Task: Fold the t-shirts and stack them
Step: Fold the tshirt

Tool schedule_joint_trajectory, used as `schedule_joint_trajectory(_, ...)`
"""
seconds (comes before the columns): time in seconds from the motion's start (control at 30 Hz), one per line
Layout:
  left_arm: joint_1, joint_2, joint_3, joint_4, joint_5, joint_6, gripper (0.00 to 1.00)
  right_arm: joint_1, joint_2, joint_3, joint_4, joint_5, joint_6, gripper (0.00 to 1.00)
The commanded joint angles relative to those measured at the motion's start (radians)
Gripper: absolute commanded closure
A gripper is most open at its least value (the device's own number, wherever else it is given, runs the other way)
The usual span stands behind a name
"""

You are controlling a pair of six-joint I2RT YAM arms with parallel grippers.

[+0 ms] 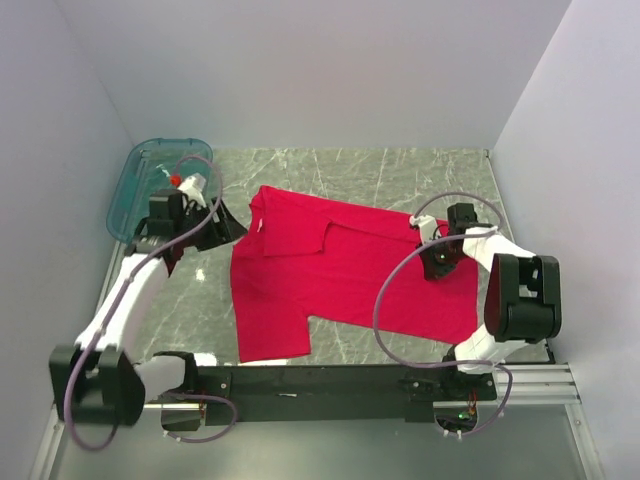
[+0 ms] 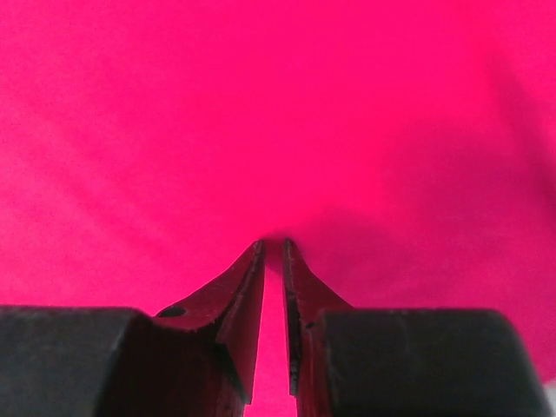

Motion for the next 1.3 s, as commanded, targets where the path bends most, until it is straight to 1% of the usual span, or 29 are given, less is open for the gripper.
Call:
schedule_joint_trajectory(0.0, -0.001, -0.168, -0.012, 0.062, -0.101, 0.051, 0.25, 0.008, 0.057, 0.038, 0.056, 0.128, 0.033, 0.78)
schedule_joint_trajectory(0.07, 0.001, -0.23, -0.031, 0.078, -0.145, 0.05, 0.17, 0.008, 0.092, 0.069, 0.073, 0.168, 0.054, 0.79)
schedule_joint_trajectory(0.1, 0.001, -0.282, -0.038, 0.081, -0.177, 0.05, 0.11, 0.01, 0.103, 0.081, 0.081, 0.182, 0.062, 0.78)
schedule_joint_trajectory(0.2, 0.002, -0.345, -0.057, 0.079, -0.201, 0.042, 0.06, 0.008, 0.155, 0.147, 0.081, 0.225, 0.08, 0.79)
schedule_joint_trajectory(0.3, 0.004, -0.356, -0.063, 0.063, -0.189, 0.036, 0.05, 0.01, 0.218, 0.228, 0.084, 0.277, 0.105, 0.79)
schedule_joint_trajectory(0.47, 0.005, -0.324, -0.074, 0.064, -0.145, 0.019, 0.06, 0.01, 0.364, 0.443, 0.026, 0.31, 0.117, 0.78)
schedule_joint_trajectory(0.57, 0.007, -0.275, -0.081, 0.081, -0.091, -0.01, 0.06, 0.008, 0.396, 0.512, -0.051, 0.256, 0.068, 0.76)
schedule_joint_trajectory(0.6, 0.007, -0.238, -0.081, 0.084, -0.082, -0.019, 0.06, 0.008, 0.395, 0.515, -0.093, 0.236, 0.024, 0.73)
schedule_joint_trajectory(0.63, 0.007, -0.215, -0.083, 0.104, -0.067, -0.027, 0.06, 0.008, 0.378, 0.508, -0.117, 0.19, -0.004, 0.71)
schedule_joint_trajectory(0.67, 0.007, -0.168, -0.077, 0.113, -0.051, -0.044, 0.06, 0.004, 0.343, 0.484, -0.153, 0.167, -0.052, 0.65)
schedule_joint_trajectory(0.7, 0.007, -0.141, -0.071, 0.127, -0.036, -0.052, 0.06, 0.001, 0.321, 0.483, -0.172, 0.146, -0.074, 0.62)
schedule_joint_trajectory(0.73, 0.007, -0.114, -0.06, 0.141, -0.025, -0.059, 0.07, -0.006, 0.297, 0.457, -0.184, 0.092, -0.094, 0.59)
schedule_joint_trajectory(0.77, 0.007, -0.056, -0.028, 0.16, 0.01, -0.062, 0.08, -0.024, 0.271, 0.447, -0.202, 0.064, -0.114, 0.53)
schedule_joint_trajectory(0.8, 0.004, -0.028, -0.011, 0.167, 0.021, -0.067, 0.1, -0.036, 0.219, 0.439, -0.236, 0.032, -0.139, 0.51)
schedule_joint_trajectory(0.87, 0.004, 0.021, 0.038, 0.182, 0.039, -0.076, 0.12, -0.07, 0.18, 0.454, -0.252, -0.056, -0.128, 0.49)
schedule_joint_trajectory(0.9, 0.004, 0.058, 0.049, 0.188, 0.05, -0.079, 0.12, -0.1, 0.171, 0.468, -0.249, -0.078, -0.087, 0.49)
schedule_joint_trajectory(0.97, 0.002, 0.081, 0.063, 0.204, 0.056, -0.084, 0.13, -0.108, 0.192, 0.521, -0.229, -0.088, -0.023, 0.5)
schedule_joint_trajectory(1.03, 0.001, 0.1, 0.064, 0.216, 0.059, -0.084, 0.14, -0.104, 0.275, 0.592, -0.235, -0.092, 0.05, 0.56)
schedule_joint_trajectory(1.07, 0.002, 0.103, 0.064, 0.217, 0.058, -0.082, 0.14, -0.102, 0.307, 0.618, -0.238, -0.095, 0.074, 0.62)
schedule_joint_trajectory(1.1, 0.001, 0.104, 0.061, 0.214, 0.055, -0.079, 0.13, -0.102, 0.367, 0.655, -0.223, -0.089, 0.121, 0.63)
schedule_joint_trajectory(1.27, 0.002, 0.13, 0.054, 0.216, 0.033, -0.067, 0.13, -0.104, 0.487, 0.749, -0.181, -0.028, 0.205, 0.66)
